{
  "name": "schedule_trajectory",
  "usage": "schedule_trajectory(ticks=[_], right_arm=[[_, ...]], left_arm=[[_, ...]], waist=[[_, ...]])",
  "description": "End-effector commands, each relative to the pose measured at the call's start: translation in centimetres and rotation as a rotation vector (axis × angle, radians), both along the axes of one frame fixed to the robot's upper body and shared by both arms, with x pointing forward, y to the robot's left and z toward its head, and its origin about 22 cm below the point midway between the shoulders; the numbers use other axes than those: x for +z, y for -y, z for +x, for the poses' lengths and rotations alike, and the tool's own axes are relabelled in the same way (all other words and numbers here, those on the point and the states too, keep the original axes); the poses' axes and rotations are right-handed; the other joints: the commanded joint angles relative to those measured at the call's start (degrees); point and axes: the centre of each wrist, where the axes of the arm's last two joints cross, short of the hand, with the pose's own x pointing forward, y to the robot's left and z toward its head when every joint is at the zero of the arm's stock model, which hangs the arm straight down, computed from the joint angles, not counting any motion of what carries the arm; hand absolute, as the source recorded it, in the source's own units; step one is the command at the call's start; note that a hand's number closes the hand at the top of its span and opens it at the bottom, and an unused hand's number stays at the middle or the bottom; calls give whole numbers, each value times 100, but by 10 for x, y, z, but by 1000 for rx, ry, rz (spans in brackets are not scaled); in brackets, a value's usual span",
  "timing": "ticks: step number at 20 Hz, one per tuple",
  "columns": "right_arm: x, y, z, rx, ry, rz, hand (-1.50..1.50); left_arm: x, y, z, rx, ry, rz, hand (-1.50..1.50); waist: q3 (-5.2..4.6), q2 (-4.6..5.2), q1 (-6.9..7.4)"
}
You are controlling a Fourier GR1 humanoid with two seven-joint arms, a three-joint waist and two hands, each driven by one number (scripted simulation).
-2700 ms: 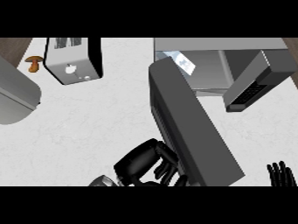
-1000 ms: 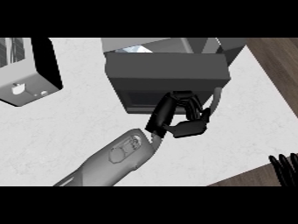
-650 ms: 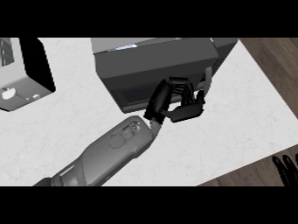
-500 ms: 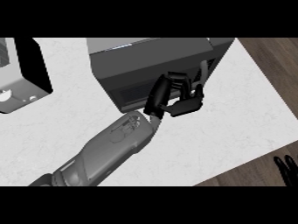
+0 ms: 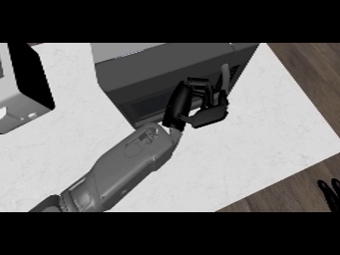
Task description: Pick up the milk, place it into the microwave and close the microwave
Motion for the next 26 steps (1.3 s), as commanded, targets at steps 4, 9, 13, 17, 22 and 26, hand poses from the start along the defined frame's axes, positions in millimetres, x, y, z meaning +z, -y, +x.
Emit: schedule_trajectory(ticks=[4,9,13,17,22,26], right_arm=[[10,1,-2,58,11,6,-150],[21,1,3,53,62,7,-150],[22,0,-1,77,42,41,-150],[24,1,-3,84,33,46,-150],[28,4,-8,109,14,38,-150],[32,5,-7,122,18,41,-150]], left_arm=[[11,0,16,25,17,-9,150],[14,1,19,39,27,-22,150],[9,-1,19,49,22,-31,150],[5,-2,19,51,28,-25,150],[7,-1,20,53,32,-31,150],[8,0,21,49,35,-33,150]], waist=[[9,64,-136],[16,72,-218],[16,106,-223],[22,113,-221],[23,95,-331],[26,85,-271]])
